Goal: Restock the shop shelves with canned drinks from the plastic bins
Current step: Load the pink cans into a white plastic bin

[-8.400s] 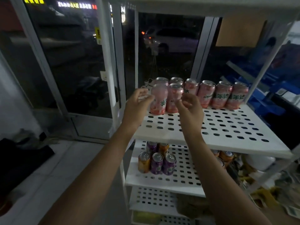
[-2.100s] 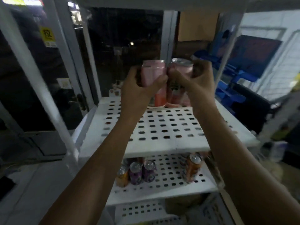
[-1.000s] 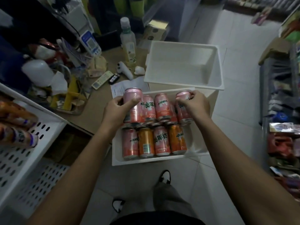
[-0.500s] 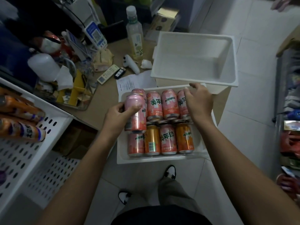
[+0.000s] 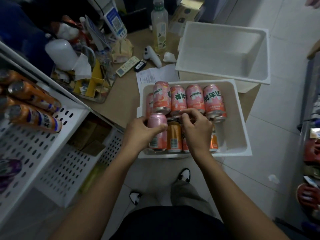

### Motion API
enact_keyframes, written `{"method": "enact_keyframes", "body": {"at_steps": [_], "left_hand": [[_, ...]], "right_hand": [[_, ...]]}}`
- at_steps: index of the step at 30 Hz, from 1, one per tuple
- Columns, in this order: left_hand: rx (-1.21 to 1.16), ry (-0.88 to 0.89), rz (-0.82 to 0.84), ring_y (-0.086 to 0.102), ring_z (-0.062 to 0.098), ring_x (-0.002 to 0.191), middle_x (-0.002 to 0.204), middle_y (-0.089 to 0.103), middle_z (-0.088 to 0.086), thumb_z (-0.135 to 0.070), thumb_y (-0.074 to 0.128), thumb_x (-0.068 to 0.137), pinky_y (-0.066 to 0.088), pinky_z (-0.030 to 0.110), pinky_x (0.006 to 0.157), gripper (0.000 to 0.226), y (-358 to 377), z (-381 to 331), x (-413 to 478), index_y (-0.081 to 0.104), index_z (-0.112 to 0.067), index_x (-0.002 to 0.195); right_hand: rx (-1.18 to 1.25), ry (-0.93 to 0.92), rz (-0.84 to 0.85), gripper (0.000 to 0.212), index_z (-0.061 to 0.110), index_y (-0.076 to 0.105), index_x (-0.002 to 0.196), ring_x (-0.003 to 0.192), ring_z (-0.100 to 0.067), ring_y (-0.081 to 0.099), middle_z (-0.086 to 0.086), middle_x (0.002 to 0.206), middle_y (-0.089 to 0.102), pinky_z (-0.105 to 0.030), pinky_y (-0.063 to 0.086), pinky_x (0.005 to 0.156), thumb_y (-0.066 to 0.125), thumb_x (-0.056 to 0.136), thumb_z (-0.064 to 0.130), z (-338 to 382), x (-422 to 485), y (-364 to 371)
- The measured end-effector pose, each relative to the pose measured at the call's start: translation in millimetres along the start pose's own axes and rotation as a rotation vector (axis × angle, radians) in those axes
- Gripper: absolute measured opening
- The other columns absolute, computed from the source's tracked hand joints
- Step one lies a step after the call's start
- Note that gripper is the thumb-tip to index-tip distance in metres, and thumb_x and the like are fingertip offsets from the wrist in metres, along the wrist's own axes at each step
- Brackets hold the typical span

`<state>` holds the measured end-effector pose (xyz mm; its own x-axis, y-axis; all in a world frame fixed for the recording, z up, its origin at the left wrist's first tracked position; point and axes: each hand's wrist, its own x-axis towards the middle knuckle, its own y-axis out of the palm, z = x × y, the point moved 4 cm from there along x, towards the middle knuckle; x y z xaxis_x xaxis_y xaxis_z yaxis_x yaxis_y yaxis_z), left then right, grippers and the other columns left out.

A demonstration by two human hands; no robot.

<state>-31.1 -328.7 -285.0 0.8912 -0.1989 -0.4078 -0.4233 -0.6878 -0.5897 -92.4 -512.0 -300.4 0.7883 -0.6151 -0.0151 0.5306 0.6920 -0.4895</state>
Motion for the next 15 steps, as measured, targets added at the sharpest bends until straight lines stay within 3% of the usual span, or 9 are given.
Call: {"method": "enact_keyframes", "body": {"at_steps": [3, 5, 8, 12, 15], "left_hand": [[0.161, 0.029, -0.047, 0.066, 0.005, 0.077, 0.097, 0.074, -0.008, -0.059, 0.081, 0.074, 0.058, 0.027, 0.067, 0.046, 8, -1, 1, 0.069, -0.029, 0.106], [0.249, 0.041, -0.060, 0.065, 0.008, 0.079, 0.104, 0.072, -0.005, -0.058, 0.082, 0.073, 0.053, 0.026, 0.066, 0.050, 13, -3, 5, 0.062, -0.028, 0.108], [0.364, 0.073, -0.109, 0.068, 0.023, 0.095, 0.115, 0.068, 0.003, -0.060, 0.078, 0.075, 0.052, 0.032, 0.073, 0.074, 21, -7, 12, 0.047, -0.019, 0.127], [0.677, 0.169, -0.168, 0.065, 0.032, 0.101, 0.121, 0.060, 0.012, -0.064, 0.062, 0.086, 0.048, 0.036, 0.076, 0.080, 28, -17, 13, 0.035, -0.013, 0.142], [0.615, 0.178, -0.156, 0.061, 0.028, 0.104, 0.124, 0.055, 0.009, -0.062, 0.065, 0.085, 0.049, 0.037, 0.080, 0.075, 23, -13, 13, 0.044, -0.016, 0.139]], "right_hand": [[0.006, 0.073, 0.007, 0.013, 0.027, 0.073, 0.095, 0.078, 0.002, 0.064, 0.017, 0.083, 0.068, -0.024, 0.053, 0.069, 0.060, 0.096, 0.025, -14, -8, 4], [0.008, 0.108, 0.016, 0.013, 0.027, 0.073, 0.096, 0.078, 0.002, 0.063, 0.019, 0.083, 0.067, -0.025, 0.053, 0.068, 0.060, 0.097, 0.025, -21, -11, 6], [0.003, 0.134, 0.032, 0.014, 0.028, 0.072, 0.098, 0.079, 0.003, 0.063, 0.021, 0.085, 0.066, -0.023, 0.053, 0.069, 0.059, 0.098, 0.026, -26, -14, 8], [0.003, 0.143, 0.048, 0.015, 0.030, 0.072, 0.100, 0.082, 0.004, 0.062, 0.020, 0.087, 0.066, -0.018, 0.051, 0.069, 0.058, 0.098, 0.026, -29, -16, 10], [0.003, 0.166, 0.058, 0.014, 0.030, 0.071, 0.101, 0.081, 0.005, 0.062, 0.019, 0.087, 0.066, -0.016, 0.049, 0.067, 0.058, 0.099, 0.026, -27, -17, 14]]}}
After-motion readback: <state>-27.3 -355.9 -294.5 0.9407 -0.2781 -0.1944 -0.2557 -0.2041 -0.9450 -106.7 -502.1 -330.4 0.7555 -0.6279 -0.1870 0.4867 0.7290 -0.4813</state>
